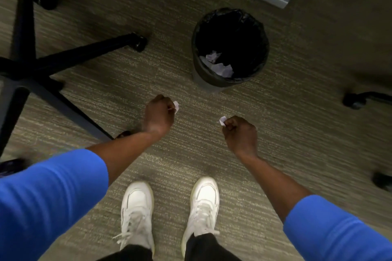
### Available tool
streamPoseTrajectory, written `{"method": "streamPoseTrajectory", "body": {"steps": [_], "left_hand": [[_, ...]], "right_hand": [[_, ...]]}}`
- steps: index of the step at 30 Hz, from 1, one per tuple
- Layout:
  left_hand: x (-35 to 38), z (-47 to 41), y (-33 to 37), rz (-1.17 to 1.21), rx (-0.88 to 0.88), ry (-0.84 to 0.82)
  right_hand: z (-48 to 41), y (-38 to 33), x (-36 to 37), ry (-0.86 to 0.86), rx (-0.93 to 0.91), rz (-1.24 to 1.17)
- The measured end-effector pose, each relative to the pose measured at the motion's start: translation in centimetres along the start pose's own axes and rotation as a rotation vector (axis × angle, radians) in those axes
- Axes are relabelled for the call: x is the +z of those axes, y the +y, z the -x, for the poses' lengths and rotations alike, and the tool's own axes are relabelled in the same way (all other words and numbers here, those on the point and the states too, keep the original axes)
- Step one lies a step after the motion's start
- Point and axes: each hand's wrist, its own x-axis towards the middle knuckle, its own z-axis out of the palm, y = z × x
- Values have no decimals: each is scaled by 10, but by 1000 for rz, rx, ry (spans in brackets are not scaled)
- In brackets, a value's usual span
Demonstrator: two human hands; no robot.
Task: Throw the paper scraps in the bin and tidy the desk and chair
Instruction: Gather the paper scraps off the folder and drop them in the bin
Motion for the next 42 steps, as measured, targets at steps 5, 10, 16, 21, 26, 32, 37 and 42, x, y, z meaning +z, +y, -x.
{"method": "streamPoseTrajectory", "body": {"steps": [5, 10, 16, 21, 26, 32, 37, 42], "left_hand": [[-51, 14, 55, 172, 11, 111], [-102, 7, 122, 273, -8, 155], [-128, -35, 179, 273, -100, 114], [-117, -67, 187, 267, -79, 89], [-115, -71, 188, 320, -132, 4], [-102, -55, 160, 387, -256, -179], [-140, -26, 176, 234, -164, -316], [-157, -4, 162, 274, -229, -328]], "right_hand": [[6, -56, -61, -27, 38, -105], [-11, -104, -114, -15, -7, -138], [-60, -132, -144, 58, -6, -153], [-97, -142, -143, 91, -56, -114], [-107, -142, -141, 86, -34, -76], [-89, -131, -141, 61, -96, 5], [-65, -144, -145, -7, -79, -19], [-46, -169, -162, -63, -76, -68]]}}
